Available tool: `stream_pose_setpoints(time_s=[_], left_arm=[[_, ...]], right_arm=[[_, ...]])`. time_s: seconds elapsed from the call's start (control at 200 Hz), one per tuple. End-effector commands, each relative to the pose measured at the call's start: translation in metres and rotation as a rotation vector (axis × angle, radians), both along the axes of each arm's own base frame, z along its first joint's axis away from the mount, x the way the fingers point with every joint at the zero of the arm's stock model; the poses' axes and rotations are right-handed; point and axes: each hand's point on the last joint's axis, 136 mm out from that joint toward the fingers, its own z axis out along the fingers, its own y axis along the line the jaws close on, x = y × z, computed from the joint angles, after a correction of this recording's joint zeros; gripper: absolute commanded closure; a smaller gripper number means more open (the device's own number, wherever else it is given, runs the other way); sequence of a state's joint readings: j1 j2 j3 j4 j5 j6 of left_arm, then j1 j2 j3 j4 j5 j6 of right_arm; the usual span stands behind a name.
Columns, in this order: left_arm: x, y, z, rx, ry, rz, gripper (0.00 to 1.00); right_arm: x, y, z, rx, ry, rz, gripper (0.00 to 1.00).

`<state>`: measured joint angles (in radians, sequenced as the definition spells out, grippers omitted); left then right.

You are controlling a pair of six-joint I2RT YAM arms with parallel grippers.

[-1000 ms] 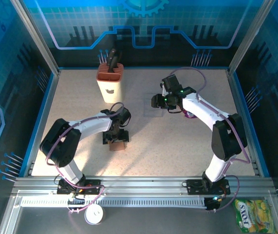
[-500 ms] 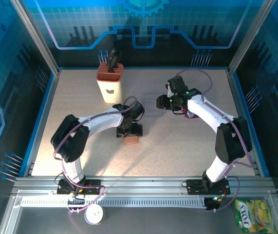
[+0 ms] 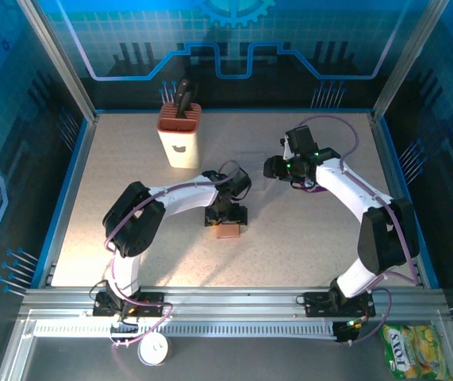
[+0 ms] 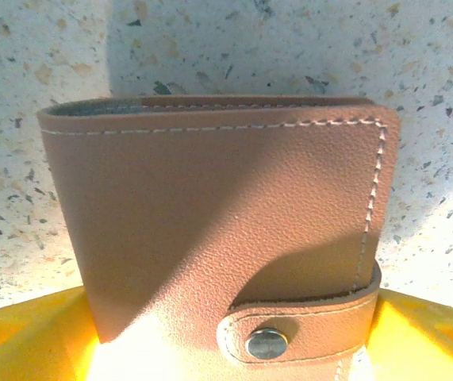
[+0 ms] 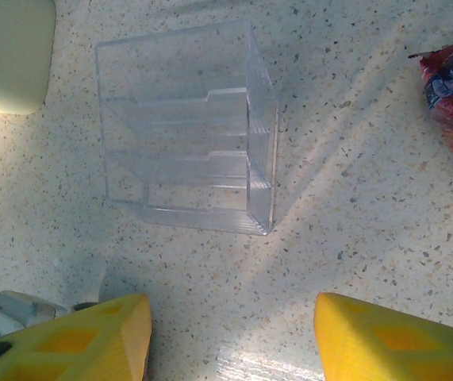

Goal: Take the credit cards out of the card holder

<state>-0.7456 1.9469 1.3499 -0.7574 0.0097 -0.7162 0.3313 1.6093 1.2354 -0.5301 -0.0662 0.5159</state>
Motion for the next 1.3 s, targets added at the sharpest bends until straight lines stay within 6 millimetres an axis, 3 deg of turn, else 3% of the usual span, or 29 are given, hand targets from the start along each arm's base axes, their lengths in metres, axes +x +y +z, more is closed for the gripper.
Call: stream_pose_setpoints(time_s=[0.0,0.385,0.685,0.98,1.296], left_arm=[[-0.003,-0.011,0.006,-0.049,0.019,0.017,0.14],[-0.008,-0.008,0.014,-0.084,0.001,0.028,0.13],[0.003,-0.002,0.040,-0.172,-0.110,0.038,0.13],[0.012,0.035,0.049,-0.257,-0.195,0.123,0.17],[0.019,0.075,0.054,-0.350,-0.266,0.218,0.21]], right_arm=[[-0.002,0.000,0.010,0.031,-0.018,0.011,0.42],[-0.008,0.013,0.019,0.031,-0.022,0.033,0.42],[-0.028,0.034,0.017,0.004,0.037,0.075,0.44],[-0.061,0.070,0.009,-0.048,0.109,0.146,0.47],[-0.107,0.115,-0.020,-0.116,0.227,0.220,0.51]])
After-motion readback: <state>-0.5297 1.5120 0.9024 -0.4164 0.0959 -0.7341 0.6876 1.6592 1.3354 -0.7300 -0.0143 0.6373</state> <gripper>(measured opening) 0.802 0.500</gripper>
